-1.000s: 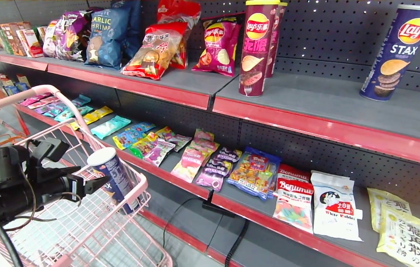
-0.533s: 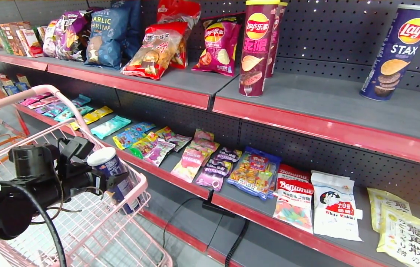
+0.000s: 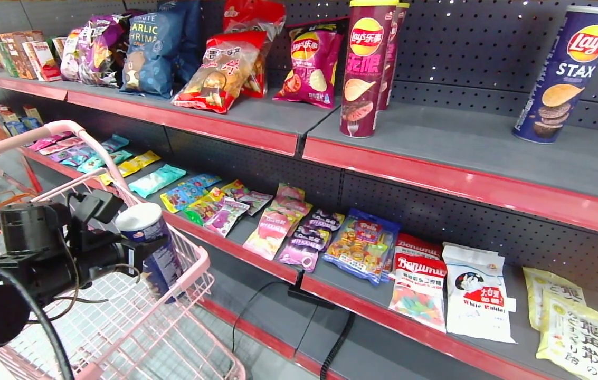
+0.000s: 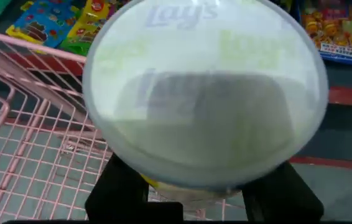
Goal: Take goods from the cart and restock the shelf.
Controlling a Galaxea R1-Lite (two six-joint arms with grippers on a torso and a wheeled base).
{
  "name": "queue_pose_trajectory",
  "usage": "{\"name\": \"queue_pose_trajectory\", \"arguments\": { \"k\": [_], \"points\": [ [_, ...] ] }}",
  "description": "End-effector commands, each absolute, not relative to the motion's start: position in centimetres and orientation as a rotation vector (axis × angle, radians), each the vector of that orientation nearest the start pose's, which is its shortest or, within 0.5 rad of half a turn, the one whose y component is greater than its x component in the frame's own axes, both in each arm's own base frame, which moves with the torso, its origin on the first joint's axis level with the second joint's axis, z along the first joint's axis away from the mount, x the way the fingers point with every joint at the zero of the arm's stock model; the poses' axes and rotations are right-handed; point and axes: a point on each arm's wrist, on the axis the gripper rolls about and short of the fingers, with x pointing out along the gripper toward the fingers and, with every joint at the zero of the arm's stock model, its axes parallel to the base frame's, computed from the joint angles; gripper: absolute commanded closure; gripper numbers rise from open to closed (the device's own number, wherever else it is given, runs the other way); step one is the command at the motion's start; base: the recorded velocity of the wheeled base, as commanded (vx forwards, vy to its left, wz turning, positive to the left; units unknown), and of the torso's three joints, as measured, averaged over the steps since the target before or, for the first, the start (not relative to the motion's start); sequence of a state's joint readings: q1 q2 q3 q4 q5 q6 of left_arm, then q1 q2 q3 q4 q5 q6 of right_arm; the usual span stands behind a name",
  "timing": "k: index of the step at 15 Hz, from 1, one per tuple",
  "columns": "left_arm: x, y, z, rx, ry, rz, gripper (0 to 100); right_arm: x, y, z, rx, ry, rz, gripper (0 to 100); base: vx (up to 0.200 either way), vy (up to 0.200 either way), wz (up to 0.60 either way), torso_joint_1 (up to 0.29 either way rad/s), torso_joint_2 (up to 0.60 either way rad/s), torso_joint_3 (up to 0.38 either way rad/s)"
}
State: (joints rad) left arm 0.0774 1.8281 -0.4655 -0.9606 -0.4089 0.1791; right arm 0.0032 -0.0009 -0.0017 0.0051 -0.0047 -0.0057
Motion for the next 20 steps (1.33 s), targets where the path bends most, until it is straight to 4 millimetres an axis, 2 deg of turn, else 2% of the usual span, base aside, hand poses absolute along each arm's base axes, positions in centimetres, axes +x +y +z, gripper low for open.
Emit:
{"name": "queue_pose_trajectory", "arguments": {
  "k": [1,3,5,6,10,11,14,15,17,20],
  "points": [
    [23.9,2.0,15.9,0.068,0.232,-0.303,100,-2.3,0.0,7.5,-0.006,0.003,-0.002,0,0.0,0.0,0.0,0.0,0.0,0.0],
    [20.8,2.2,19.6,0.057,0.177,-0.27,100,-2.3,0.0,7.5,-0.008,0.003,0.0,0,0.0,0.0,0.0,0.0,0.0,0.0],
    [18.4,1.9,22.0,0.043,0.11,-0.262,100,-2.3,0.0,7.5,-0.008,0.003,0.0,0,0.0,0.0,0.0,0.0,0.0,0.0],
    [16.5,1.6,23.5,0.058,0.044,-0.252,100,-2.3,0.0,7.5,-0.006,0.003,0.0,0,0.0,0.0,0.0,0.0,0.0,0.0],
    [13.7,1.4,26.2,0.094,-0.098,-0.139,100,-2.3,0.0,7.5,-0.005,0.003,-0.002,0,0.0,0.0,0.0,0.026,-0.09,-0.062],
    [13.3,1.4,26.3,0.096,-0.105,-0.133,100,-2.3,0.0,7.5,-0.005,0.003,-0.002,0,0.0,0.0,0.0,0.115,-0.38,-0.251],
    [10.7,1.0,24.6,0.078,-0.028,-0.137,100,-2.3,0.0,7.5,-0.005,0.003,-0.002,0,0.0,0.0,0.0,0.165,-0.48,-0.316],
    [9.1,0.7,24.0,0.07,0.011,-0.145,100,-2.3,0.0,7.5,-0.003,0.003,-0.002,0,0.0,0.0,0.0,0.188,-0.52,-0.33],
    [7.6,0.5,23.0,0.063,0.041,-0.152,100,-2.3,0.0,7.5,-0.003,0.003,-0.002,0,0.0,0.0,0.0,0.188,-0.54,-0.349],
    [6.6,0.3,21.5,0.061,0.056,-0.148,100,-2.3,0.0,7.5,-0.003,0.003,-0.002,0,0.0,0.0,0.0,0.216,-0.57,-0.344]
  ]
}}
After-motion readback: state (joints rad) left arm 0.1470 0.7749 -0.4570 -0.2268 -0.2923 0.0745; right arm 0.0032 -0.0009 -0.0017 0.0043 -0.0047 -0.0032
